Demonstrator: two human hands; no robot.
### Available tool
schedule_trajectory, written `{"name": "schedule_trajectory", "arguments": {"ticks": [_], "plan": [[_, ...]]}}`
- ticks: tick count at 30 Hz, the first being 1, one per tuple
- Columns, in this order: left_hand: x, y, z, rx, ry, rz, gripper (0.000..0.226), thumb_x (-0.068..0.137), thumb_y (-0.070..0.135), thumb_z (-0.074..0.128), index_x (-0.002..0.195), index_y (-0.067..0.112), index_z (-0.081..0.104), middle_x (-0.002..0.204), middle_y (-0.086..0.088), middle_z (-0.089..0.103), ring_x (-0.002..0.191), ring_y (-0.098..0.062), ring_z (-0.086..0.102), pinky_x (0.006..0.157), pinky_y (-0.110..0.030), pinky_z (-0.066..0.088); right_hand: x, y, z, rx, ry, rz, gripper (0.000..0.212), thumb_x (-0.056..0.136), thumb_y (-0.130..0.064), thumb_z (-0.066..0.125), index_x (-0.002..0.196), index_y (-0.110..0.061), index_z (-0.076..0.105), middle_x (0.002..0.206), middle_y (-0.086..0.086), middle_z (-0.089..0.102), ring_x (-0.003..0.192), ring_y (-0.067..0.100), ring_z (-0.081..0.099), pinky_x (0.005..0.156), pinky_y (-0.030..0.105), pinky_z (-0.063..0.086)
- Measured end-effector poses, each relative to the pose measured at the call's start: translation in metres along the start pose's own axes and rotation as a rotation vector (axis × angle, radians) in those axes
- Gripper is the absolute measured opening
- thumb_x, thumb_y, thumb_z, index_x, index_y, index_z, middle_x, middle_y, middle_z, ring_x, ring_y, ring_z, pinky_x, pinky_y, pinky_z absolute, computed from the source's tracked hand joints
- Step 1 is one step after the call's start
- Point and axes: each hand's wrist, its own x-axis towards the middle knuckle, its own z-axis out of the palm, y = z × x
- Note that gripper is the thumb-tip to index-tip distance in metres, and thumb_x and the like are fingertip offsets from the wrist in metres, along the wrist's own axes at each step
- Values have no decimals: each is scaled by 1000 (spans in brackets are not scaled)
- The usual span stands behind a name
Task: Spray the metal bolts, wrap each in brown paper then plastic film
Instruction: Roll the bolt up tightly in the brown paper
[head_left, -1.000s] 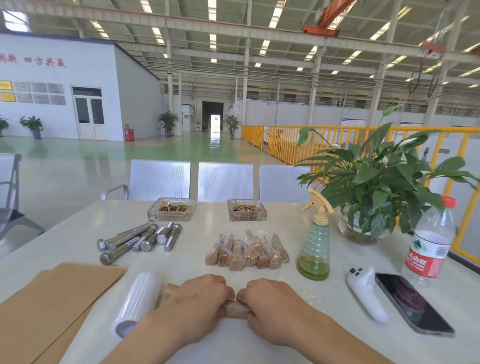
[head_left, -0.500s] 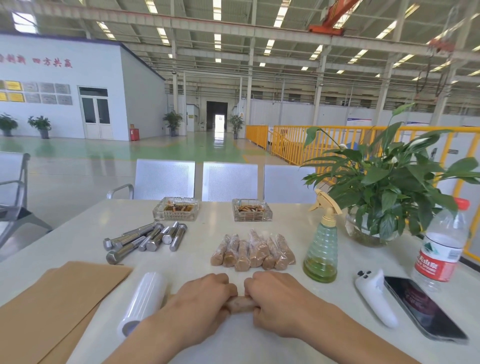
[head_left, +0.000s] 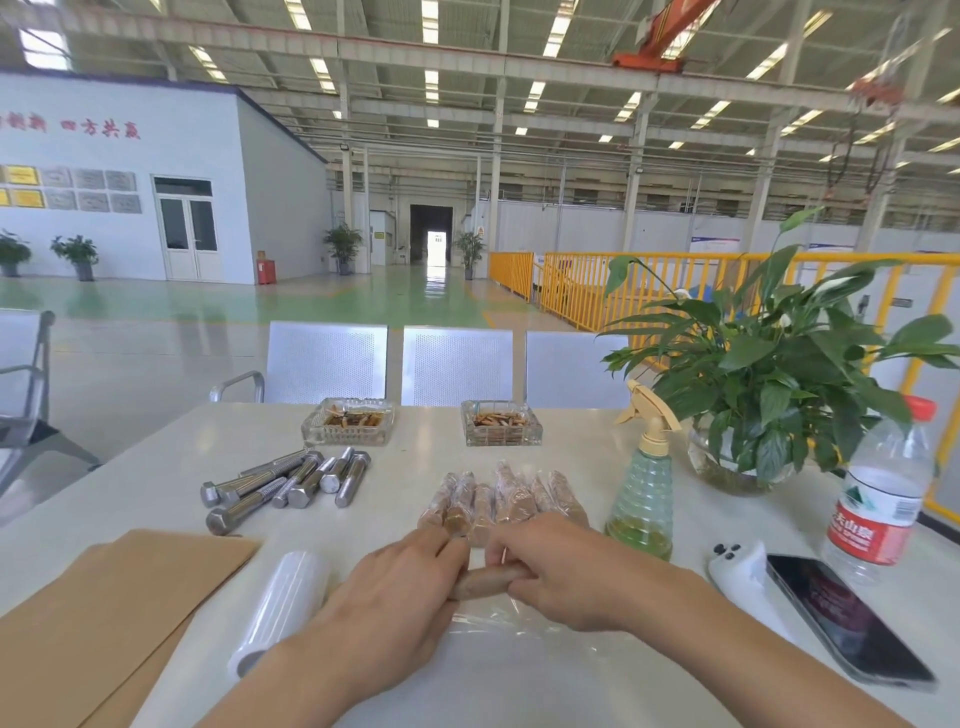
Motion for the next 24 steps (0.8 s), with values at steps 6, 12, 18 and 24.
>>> {"name": "schedule_trajectory", "arguments": {"ticks": [6, 12, 18, 24], "plan": [[0, 6, -8, 128, 66, 1, 40, 61, 33, 84, 84, 32, 52, 78, 15, 55, 65, -7, 58, 50, -19, 36, -8, 11, 20, 60, 396, 42, 40, 91, -40, 62, 128, -48, 47, 125, -28, 49, 114, -1, 44, 90, 24, 39], [6, 2, -4, 209, 127, -138, 44, 54, 27, 86, 89, 31, 60, 71, 14, 58, 67, -12, 58, 49, -25, 43, -24, -2, 58, 1026, 691, 680, 9, 98, -30, 64, 97, -22, 69, 87, -8, 73, 72, 21, 73, 73, 39, 55], [13, 26, -7, 233, 195, -64, 52, 33, 25, 94, 77, 29, 66, 64, 13, 59, 59, -14, 61, 44, -22, 43, 1, -32, 48, 1787, 415, 546, 33, 99, -37, 65, 106, -5, 70, 96, 15, 78, 60, 28, 69, 52, 34, 54], [18, 30, -7, 194, 214, -31, 54, 31, 24, 94, 75, 28, 63, 65, 13, 59, 61, -14, 62, 45, -21, 46, 16, -33, 50, 1623, 674, 533, 21, 100, -24, 62, 101, -4, 67, 66, 18, 71, 48, 26, 59, 48, 34, 51]]}}
